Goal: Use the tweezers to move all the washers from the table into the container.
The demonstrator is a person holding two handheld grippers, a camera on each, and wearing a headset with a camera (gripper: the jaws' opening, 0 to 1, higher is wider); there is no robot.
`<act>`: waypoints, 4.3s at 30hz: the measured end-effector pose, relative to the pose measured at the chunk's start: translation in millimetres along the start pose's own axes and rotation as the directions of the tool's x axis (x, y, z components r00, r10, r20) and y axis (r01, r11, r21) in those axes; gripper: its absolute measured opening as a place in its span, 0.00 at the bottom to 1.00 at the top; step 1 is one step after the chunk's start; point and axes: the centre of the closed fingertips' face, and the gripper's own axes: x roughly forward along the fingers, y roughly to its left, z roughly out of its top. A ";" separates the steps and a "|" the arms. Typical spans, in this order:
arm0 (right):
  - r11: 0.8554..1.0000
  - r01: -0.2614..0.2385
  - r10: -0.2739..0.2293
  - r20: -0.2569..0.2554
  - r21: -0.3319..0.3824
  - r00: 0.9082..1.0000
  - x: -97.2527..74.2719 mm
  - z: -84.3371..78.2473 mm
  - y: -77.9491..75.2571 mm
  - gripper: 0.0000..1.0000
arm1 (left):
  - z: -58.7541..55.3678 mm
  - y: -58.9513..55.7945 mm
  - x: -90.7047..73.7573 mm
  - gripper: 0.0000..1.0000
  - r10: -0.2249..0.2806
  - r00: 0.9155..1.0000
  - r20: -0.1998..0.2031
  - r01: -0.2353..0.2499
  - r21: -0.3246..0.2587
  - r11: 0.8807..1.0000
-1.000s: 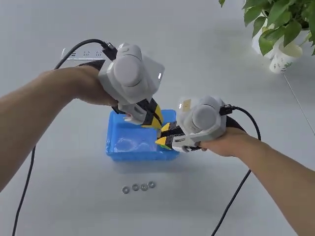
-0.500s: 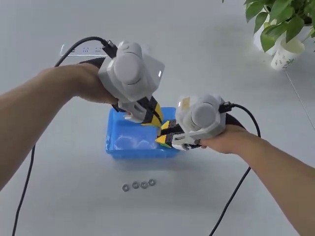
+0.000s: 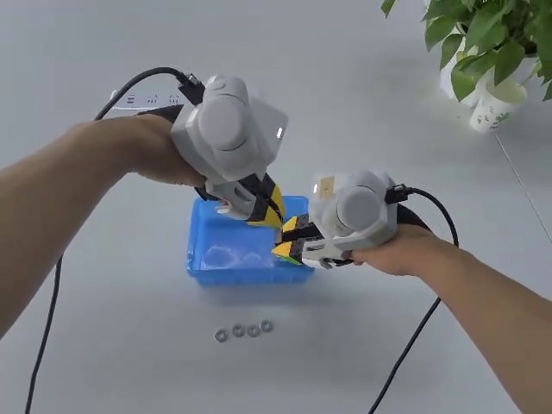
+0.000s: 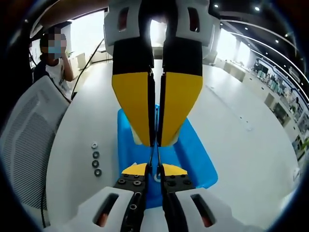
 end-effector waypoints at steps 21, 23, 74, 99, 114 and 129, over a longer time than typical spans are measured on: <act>0.999 0.037 -0.036 0.030 -0.034 0.999 -23.2 24.7 7.2 0.11 | 19.3 -9.4 -25.8 0.05 0.022 1.000 -0.001 -0.022 0.002 1.000; 0.999 0.038 -0.037 0.033 -0.035 0.999 -24.6 26.4 8.2 0.11 | 20.8 -10.5 -28.2 0.05 0.023 1.000 -0.001 -0.023 0.002 1.000; 1.000 -0.014 0.014 0.032 -0.026 0.999 -23.9 18.5 83.6 0.11 | 16.2 -81.1 -12.6 0.04 -0.043 0.998 -0.046 0.043 -0.007 0.999; 0.998 -0.061 0.062 0.014 -0.032 0.998 -6.3 4.7 101.9 0.11 | 2.2 -96.6 5.2 0.04 -0.068 0.997 -0.049 0.066 -0.034 0.997; 0.996 -0.082 0.082 0.007 -0.039 0.997 0.4 1.3 105.3 0.12 | -2.8 -101.1 10.8 0.04 -0.057 0.997 -0.052 0.055 -0.046 0.997; 0.995 -0.089 0.090 0.003 -0.037 0.996 3.8 -2.1 107.0 0.12 | -3.0 -102.6 15.3 0.04 -0.056 0.997 -0.044 0.053 -0.052 0.997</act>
